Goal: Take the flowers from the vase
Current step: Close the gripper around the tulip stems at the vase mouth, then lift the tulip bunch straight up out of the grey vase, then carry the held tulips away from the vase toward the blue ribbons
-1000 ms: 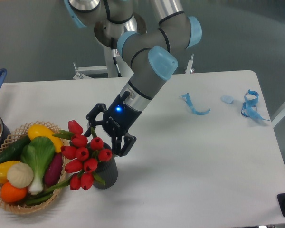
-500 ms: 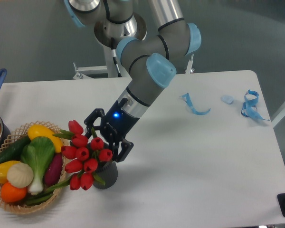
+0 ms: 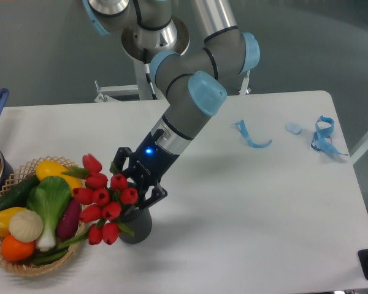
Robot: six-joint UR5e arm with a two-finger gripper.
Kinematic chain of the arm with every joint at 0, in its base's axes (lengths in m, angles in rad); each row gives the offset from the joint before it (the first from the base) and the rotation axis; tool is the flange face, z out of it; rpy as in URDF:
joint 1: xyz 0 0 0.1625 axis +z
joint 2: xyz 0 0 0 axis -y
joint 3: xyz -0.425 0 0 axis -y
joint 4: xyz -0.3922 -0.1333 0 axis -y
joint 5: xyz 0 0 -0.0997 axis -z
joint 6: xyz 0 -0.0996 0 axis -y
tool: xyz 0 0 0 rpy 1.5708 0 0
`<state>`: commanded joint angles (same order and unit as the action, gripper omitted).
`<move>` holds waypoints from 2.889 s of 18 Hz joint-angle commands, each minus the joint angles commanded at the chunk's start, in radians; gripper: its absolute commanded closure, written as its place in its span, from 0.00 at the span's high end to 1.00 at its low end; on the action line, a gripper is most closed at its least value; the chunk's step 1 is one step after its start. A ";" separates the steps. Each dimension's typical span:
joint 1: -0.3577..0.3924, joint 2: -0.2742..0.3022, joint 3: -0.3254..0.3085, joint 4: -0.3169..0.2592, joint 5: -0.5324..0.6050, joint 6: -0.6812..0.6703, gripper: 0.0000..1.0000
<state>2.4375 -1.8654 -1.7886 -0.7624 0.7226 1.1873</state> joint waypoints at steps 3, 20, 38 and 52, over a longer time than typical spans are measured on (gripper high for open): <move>0.006 0.003 0.000 0.000 -0.003 -0.005 0.44; 0.015 0.137 0.044 0.000 -0.078 -0.186 0.44; 0.106 0.169 0.183 0.000 -0.166 -0.364 0.44; 0.379 0.117 0.166 -0.002 -0.163 -0.187 0.44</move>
<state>2.8163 -1.7487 -1.6229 -0.7639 0.5599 1.0001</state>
